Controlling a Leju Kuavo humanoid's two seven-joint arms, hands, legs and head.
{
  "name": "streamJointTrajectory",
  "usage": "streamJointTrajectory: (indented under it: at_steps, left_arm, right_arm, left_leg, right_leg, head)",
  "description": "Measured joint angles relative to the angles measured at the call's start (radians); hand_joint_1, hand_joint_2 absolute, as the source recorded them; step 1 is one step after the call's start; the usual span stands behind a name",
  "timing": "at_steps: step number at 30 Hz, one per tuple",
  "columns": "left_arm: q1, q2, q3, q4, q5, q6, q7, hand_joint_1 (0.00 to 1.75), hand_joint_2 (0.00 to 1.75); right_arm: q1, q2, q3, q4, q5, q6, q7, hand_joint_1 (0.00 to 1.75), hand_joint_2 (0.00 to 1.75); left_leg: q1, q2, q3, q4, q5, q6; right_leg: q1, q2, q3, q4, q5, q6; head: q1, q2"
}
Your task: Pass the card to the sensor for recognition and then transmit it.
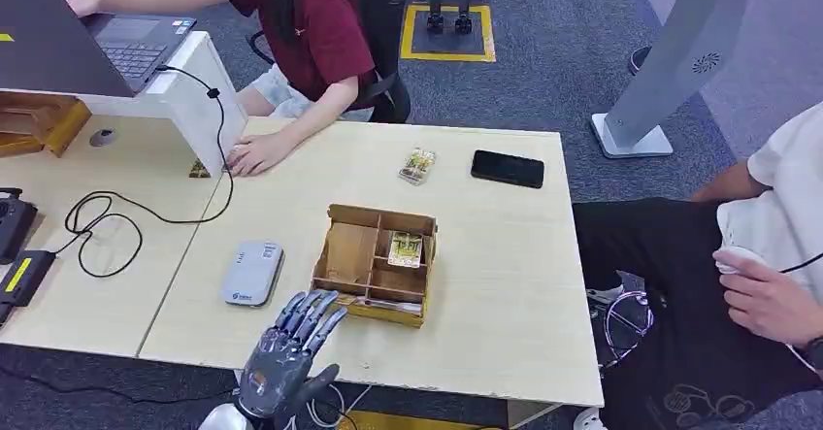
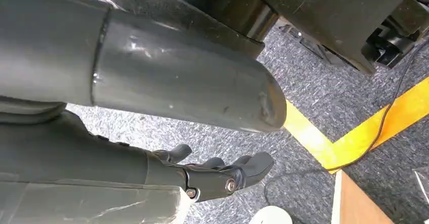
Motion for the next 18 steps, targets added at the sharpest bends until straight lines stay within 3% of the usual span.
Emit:
streamJointTrajectory:
  at_steps: [5, 13, 18]
  left_arm:
    - [-0.018, -0.004, 0.0, 0.009, -0.084, 0.032, 0.069, 0.0, 1.75]
    - [-0.027, -0.005, 0.0, 0.021, -0.096, 0.037, 0.079, 0.0, 1.75]
    - [-0.039, -0.016, 0.012, 0.034, -0.106, 0.037, 0.115, 0.0, 1.75]
  right_arm:
    - [0.0, 0.0, 0.0, 0.0, 0.0, 0.001, 0.002, 0.0, 0.0]
    - [0.0, 0.0, 0.0, 0.0, 0.0, 0.001, 0.002, 0.0, 0.0]
    - [0.0, 0.0, 0.0, 0.0, 0.0, 0.0, 0.002, 0.0, 0.0]
  left_leg:
    - [0.0, 0.0, 0.0, 0.0, 0.0, 0.0]
    - [0.0, 0.0, 0.0, 0.0, 0.0, 0.0]
    - [0.0, 0.0, 0.0, 0.0, 0.0, 0.0]
  right_leg:
    - [0.0, 0.0, 0.0, 0.0, 0.0, 0.0]
    - [0.0, 0.0, 0.0, 0.0, 0.0, 0.0]
    - [0.0, 0.0, 0.0, 0.0, 0.0, 0.0]
  head:
    - [0.0, 0.0]
    - [0.0, 0.0]
    - [0.0, 0.0]
